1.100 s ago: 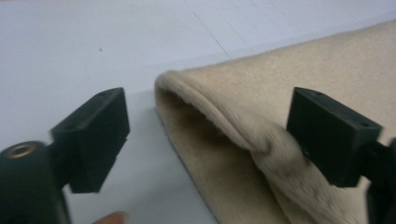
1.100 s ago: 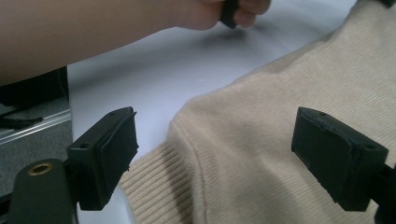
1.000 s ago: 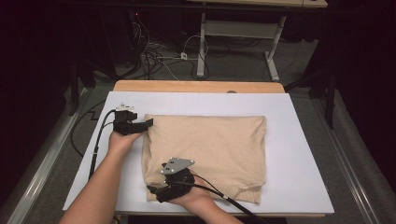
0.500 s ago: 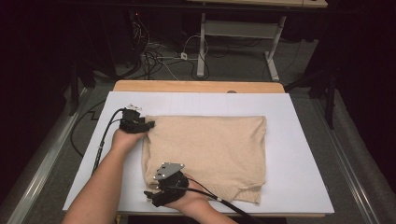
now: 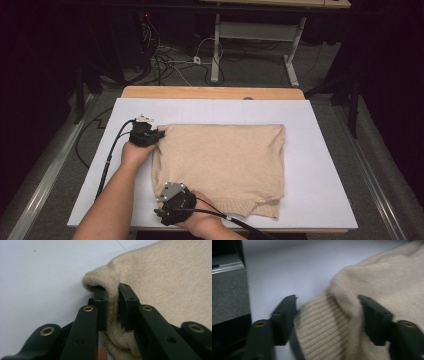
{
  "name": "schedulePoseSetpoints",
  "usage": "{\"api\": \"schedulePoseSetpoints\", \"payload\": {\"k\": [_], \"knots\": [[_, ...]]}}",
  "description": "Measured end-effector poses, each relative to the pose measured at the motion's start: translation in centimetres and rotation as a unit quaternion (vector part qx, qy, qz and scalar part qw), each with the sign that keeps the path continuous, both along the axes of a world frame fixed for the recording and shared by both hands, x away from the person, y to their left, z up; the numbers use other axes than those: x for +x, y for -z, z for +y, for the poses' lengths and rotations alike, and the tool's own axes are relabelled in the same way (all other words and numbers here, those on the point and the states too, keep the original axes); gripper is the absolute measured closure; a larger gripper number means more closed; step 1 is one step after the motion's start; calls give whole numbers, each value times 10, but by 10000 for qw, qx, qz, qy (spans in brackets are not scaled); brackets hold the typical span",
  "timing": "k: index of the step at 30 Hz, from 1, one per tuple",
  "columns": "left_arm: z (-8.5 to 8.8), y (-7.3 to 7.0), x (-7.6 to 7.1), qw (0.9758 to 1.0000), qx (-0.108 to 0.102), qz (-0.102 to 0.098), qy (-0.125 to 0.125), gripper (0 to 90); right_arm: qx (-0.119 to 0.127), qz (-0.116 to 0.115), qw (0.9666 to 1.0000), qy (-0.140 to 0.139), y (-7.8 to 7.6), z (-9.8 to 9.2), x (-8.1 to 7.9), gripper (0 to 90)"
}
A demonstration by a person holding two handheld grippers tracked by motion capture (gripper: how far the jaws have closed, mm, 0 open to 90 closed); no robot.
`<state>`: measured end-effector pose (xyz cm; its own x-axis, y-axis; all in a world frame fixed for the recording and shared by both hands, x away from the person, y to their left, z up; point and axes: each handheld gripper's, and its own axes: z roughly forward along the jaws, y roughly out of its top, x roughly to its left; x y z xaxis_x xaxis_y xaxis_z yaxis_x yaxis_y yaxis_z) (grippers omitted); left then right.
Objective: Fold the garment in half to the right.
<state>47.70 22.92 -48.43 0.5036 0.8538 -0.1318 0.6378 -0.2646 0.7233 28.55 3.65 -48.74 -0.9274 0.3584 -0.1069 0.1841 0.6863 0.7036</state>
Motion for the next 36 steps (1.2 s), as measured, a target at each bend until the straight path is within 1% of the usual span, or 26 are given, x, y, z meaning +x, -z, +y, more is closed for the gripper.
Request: {"api": "schedulePoseSetpoints", "payload": {"k": [2,4,6,7,8,9,12,16,21,23,29,31,34,36], "knots": [[0,0,0,10000,-14,4,-5,768,7,-30,9999,124,-1,-1,2,505],[1,0,0,10000,-28,0,-11,773,0,-97,9997,234,-2,-3,5,640],[1,0,-1,10000,-37,0,-18,779,43,-72,9995,320,-3,-5,8,715],[1,0,-1,10000,-43,0,-27,781,57,-35,9995,309,-3,-6,9,743],[1,0,-1,10000,-46,0,-31,784,121,32,9995,298,-4,-7,9,760],[1,0,-1,10000,-56,7,-36,788,187,75,9994,273,-4,-8,10,767],[2,-1,-1,9999,-122,54,-103,797,388,8,9989,246,-9,-11,7,775],[-1,-2,-4,9998,-58,0,-192,808,571,-104,9981,215,-16,-15,4,778],[2,-3,-4,9994,-162,21,-296,815,630,-166,9977,160,-20,-18,1,779],[3,-3,-4,9993,-184,52,-330,816,669,-147,9975,153,-21,-19,1,779],[7,-5,-6,9991,-176,28,-372,818,737,-181,9971,107,-22,-19,-1,780],[10,-5,-8,9991,-178,24,-396,819,765,-162,9969,81,-22,-18,-1,780],[17,-7,-12,9988,-149,23,-470,818,799,-149,9967,6,-23,-15,-2,780],[24,-10,-17,9984,-97,-25,-548,819,850,-112,9963,-65,-23,-11,-3,780]]}}
